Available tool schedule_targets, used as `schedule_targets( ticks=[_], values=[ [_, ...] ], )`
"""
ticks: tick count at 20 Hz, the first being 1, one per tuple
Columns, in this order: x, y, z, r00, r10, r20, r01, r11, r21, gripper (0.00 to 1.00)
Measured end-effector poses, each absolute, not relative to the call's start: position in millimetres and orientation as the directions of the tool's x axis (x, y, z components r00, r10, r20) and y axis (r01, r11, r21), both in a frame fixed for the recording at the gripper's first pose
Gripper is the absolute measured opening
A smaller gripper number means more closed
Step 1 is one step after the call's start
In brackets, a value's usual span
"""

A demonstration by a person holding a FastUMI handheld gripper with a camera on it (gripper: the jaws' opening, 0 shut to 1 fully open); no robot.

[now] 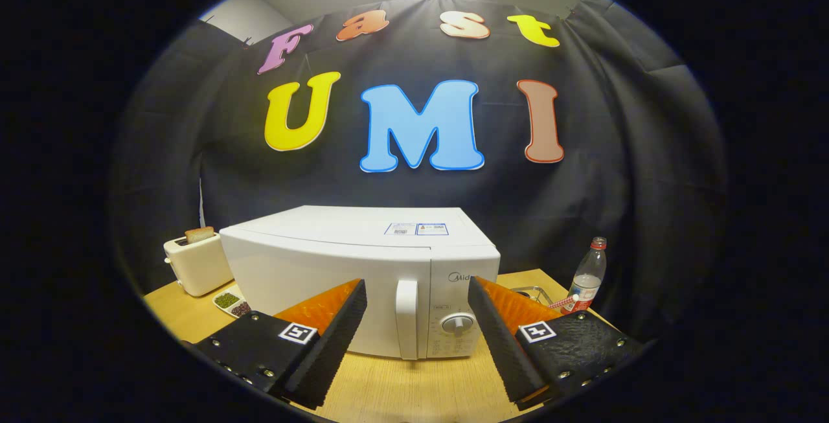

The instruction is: Open the microwave, put the food inside, and close the microwave door.

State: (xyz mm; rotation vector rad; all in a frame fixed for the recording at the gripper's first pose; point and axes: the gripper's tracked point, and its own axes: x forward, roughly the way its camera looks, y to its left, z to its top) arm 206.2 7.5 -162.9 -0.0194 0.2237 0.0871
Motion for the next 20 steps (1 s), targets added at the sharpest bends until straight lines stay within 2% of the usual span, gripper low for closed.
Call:
schedule_targets(
  ticks=[4, 6, 8, 9, 10, 11, 12, 13, 14, 15, 16, 17, 19, 20],
  values=[
    [225.1, 10.2, -195.9, 0.954, 0.091, -0.287, -0.096, 0.995, -0.005, 0.96],
    [230.1, 12.2, -210.7, 0.943, 0.096, -0.32, -0.104, 0.995, -0.006, 0.87],
    [234.2, 11.8, -222.2, 0.935, 0.086, -0.344, -0.098, 0.995, -0.016, 0.84],
    [235.1, 13.4, -226.1, 0.931, 0.095, -0.353, -0.105, 0.994, -0.009, 0.6],
    [237.6, 16.1, -228.8, 0.928, 0.102, -0.357, -0.109, 0.994, 0.0, 0.56],
    [235.6, 23.1, -224.6, 0.926, 0.133, -0.353, -0.134, 0.991, 0.021, 0.56],
    [242.7, 24.7, -230.9, 0.925, 0.126, -0.358, -0.13, 0.991, 0.012, 0.45],
    [239.5, 23.6, -229.4, 0.925, 0.12, -0.361, -0.131, 0.991, -0.007, 0.3],
    [241.8, 25.0, -227.9, 0.922, 0.114, -0.371, -0.129, 0.991, -0.016, 0.3],
    [237.6, 25.5, -229.8, 0.922, 0.115, -0.371, -0.129, 0.991, -0.015, 0.25],
    [235.6, 23.6, -228.1, 0.919, 0.116, -0.376, -0.129, 0.992, -0.008, 0.25],
    [237.2, 24.0, -228.0, 0.917, 0.118, -0.381, -0.13, 0.991, -0.007, 0.16],
    [236.0, 23.9, -228.3, 0.914, 0.112, -0.39, -0.121, 0.993, 0.001, 0.15],
    [234.4, 23.4, -227.8, 0.913, 0.106, -0.394, -0.123, 0.992, -0.017, 0.08]
  ],
)
